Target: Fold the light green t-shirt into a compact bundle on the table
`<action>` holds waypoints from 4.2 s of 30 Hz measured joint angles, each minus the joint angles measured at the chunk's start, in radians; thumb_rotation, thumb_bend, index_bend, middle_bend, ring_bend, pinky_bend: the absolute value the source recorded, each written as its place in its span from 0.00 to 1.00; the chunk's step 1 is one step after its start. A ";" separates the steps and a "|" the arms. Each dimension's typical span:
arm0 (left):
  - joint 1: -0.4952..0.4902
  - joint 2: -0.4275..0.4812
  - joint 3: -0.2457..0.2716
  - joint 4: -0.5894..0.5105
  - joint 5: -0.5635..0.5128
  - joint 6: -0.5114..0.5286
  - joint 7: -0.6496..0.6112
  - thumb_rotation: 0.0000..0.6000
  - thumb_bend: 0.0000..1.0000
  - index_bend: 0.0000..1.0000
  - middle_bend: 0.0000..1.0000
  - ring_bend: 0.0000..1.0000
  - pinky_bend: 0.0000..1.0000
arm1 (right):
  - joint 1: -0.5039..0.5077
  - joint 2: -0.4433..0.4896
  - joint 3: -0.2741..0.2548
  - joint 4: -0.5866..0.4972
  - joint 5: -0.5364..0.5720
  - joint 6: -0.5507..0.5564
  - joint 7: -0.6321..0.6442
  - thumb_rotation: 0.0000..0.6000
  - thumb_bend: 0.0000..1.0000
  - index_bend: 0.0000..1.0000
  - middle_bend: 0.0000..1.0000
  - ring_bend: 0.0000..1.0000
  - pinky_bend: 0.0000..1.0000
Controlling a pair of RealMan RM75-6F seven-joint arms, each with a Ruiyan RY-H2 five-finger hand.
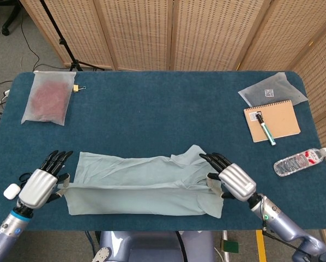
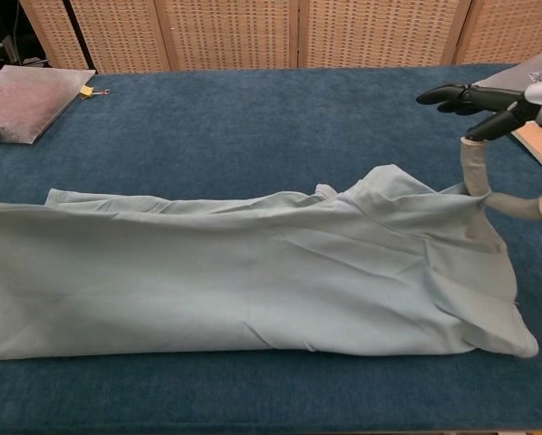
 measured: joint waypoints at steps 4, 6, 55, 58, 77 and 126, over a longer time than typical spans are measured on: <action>-0.040 0.008 -0.053 -0.034 -0.080 -0.094 0.036 1.00 0.52 0.79 0.00 0.00 0.00 | 0.033 -0.022 0.046 0.031 0.072 -0.073 0.010 1.00 0.72 0.65 0.00 0.00 0.05; -0.058 0.007 -0.075 -0.041 -0.113 -0.136 0.047 1.00 0.52 0.79 0.00 0.00 0.00 | 0.050 -0.034 0.068 0.048 0.106 -0.109 0.012 1.00 0.72 0.65 0.00 0.00 0.05; -0.169 -0.046 -0.215 -0.026 -0.426 -0.458 0.187 1.00 0.21 0.00 0.00 0.00 0.00 | 0.079 -0.109 0.182 0.172 0.294 -0.180 -0.124 1.00 0.06 0.00 0.00 0.00 0.05; -0.166 -0.028 -0.219 -0.034 -0.439 -0.461 0.190 1.00 0.21 0.00 0.00 0.00 0.00 | 0.047 -0.052 0.178 0.107 0.269 -0.120 -0.126 1.00 0.05 0.00 0.00 0.00 0.05; -0.202 -0.035 -0.240 -0.040 -0.542 -0.547 0.233 1.00 0.25 0.23 0.00 0.00 0.00 | -0.246 0.124 0.022 -0.029 0.021 0.283 -0.112 1.00 0.04 0.00 0.00 0.00 0.05; -0.261 -0.207 -0.268 0.094 -0.732 -0.611 0.322 1.00 0.38 0.52 0.00 0.00 0.00 | -0.310 0.123 0.041 0.015 -0.047 0.334 -0.019 1.00 0.05 0.00 0.00 0.00 0.05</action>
